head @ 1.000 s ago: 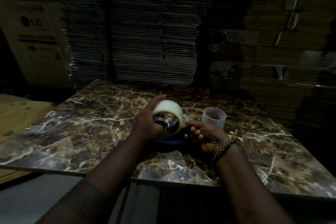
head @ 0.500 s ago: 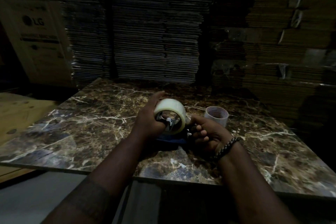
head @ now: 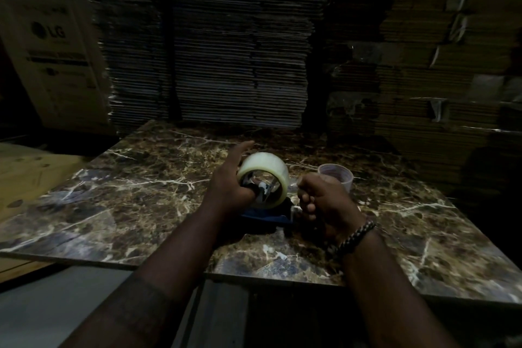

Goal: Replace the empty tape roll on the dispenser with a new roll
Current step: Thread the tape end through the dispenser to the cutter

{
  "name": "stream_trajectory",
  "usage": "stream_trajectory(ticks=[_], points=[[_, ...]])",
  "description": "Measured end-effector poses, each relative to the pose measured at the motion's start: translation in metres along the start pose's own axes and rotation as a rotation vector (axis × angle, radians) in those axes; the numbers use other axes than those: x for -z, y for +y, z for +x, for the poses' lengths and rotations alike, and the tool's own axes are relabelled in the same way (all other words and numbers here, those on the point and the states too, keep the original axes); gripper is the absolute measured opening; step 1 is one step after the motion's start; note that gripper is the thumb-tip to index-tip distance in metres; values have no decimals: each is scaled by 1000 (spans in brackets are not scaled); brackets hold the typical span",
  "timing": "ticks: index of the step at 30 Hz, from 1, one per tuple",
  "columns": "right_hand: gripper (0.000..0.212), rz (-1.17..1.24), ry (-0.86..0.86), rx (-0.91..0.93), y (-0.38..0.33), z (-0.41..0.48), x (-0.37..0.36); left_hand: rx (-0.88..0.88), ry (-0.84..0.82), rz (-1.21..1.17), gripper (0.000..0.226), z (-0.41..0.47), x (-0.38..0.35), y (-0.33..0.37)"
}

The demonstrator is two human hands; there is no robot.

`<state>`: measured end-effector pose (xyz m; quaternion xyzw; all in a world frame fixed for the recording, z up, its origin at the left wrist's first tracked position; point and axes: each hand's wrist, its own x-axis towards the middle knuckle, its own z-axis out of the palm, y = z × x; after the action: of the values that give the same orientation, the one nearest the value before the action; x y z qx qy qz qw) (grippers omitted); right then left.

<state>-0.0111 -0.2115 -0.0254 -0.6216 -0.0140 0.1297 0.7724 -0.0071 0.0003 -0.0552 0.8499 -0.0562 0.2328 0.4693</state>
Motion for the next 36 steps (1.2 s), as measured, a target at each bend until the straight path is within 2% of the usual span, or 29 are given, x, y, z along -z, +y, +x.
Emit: stream_trajectory(ticks=[4,8,14,19,28,36], points=[[19,-10,41,56,-1,-2,1,8,-7,-2,93,0,0,1],[9,52,51,-69,0,1,4,-1,-5,1,94,1,0,0],[20,93,59,-120,2,6,-4,-4,1,9,91,1,-1,1],[3,104,54,-126,-1,7,-7,7,-1,-8,93,0,0,2],[27,142,117,-84,-10,9,-4,11,-21,-4,94,1,2,1],[33,123,157,66,-15,0,-2,23,-55,-29,92,3,4,-1]])
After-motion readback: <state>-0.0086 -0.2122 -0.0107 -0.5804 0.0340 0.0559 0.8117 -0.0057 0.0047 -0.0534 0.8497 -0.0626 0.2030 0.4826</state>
